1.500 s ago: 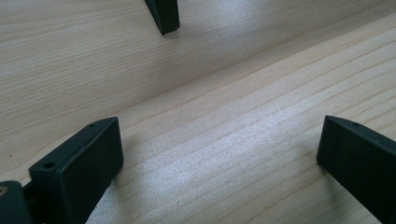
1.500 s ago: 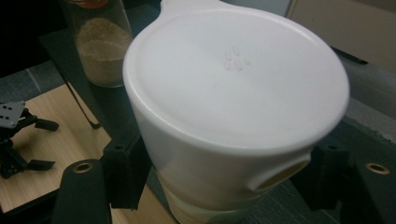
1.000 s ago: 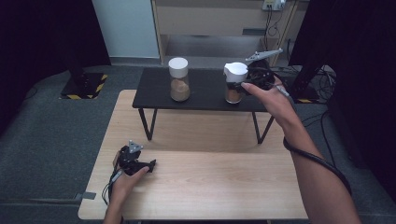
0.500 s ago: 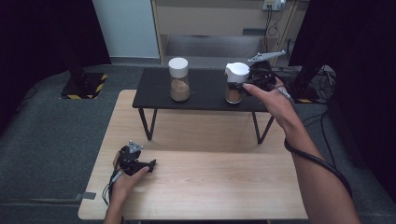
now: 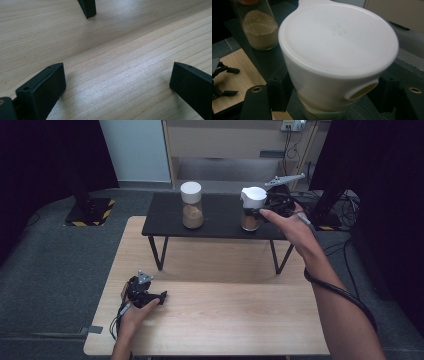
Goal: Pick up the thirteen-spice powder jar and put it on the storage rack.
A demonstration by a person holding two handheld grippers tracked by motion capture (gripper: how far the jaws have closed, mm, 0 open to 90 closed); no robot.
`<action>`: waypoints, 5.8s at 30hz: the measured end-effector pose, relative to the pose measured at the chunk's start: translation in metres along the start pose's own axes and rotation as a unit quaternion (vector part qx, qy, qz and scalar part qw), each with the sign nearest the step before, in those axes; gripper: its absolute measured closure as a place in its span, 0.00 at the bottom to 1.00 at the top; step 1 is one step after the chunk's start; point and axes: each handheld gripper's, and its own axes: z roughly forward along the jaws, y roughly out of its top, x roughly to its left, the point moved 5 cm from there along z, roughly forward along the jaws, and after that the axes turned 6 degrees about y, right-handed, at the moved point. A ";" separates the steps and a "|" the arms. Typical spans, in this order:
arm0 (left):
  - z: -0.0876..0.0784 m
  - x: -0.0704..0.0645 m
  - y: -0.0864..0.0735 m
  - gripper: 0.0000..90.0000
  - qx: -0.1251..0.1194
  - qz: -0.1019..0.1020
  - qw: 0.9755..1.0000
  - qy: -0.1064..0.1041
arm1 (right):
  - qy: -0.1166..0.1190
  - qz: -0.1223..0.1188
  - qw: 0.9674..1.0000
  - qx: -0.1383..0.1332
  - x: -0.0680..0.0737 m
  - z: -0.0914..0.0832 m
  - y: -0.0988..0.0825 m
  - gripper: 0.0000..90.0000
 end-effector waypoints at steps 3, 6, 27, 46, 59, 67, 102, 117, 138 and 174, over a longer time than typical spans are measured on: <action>0.000 0.000 0.000 0.00 0.000 0.000 1.000 0.000 | 0.000 0.001 1.000 0.000 0.000 0.000 0.000 0.34; 0.000 0.000 0.000 0.00 0.000 0.000 1.000 0.000 | 0.000 0.002 1.000 0.000 0.000 -0.001 0.000 0.34; 0.000 0.000 0.000 0.00 0.000 0.000 1.000 0.001 | -0.002 0.006 1.000 -0.003 0.002 -0.030 -0.024 0.04; 0.000 -0.001 0.000 0.00 0.000 -0.002 1.000 0.001 | 0.012 -0.006 1.000 0.006 0.024 -0.054 -0.053 0.05; 0.000 -0.001 0.000 0.00 0.001 -0.003 1.000 0.003 | 0.028 -0.020 0.999 0.015 0.040 -0.054 -0.064 0.06; 0.000 -0.002 0.001 0.00 0.001 -0.003 1.000 0.003 | 0.031 -0.021 0.999 0.019 0.044 -0.056 -0.075 0.06; 0.001 -0.001 0.001 0.00 0.000 -0.001 1.000 0.002 | 0.041 -0.023 0.998 0.047 0.052 -0.051 -0.122 0.07; 0.001 -0.001 0.002 0.00 0.001 -0.001 1.000 0.001 | 0.045 -0.008 0.998 0.047 0.051 -0.043 -0.148 0.07; 0.002 -0.001 0.002 0.00 0.001 0.000 1.000 0.000 | 0.039 0.007 0.997 0.061 0.047 -0.038 -0.191 0.07; 0.002 -0.001 0.002 0.00 0.000 -0.001 1.000 0.001 | 0.034 0.029 0.996 0.083 0.047 -0.028 -0.257 0.07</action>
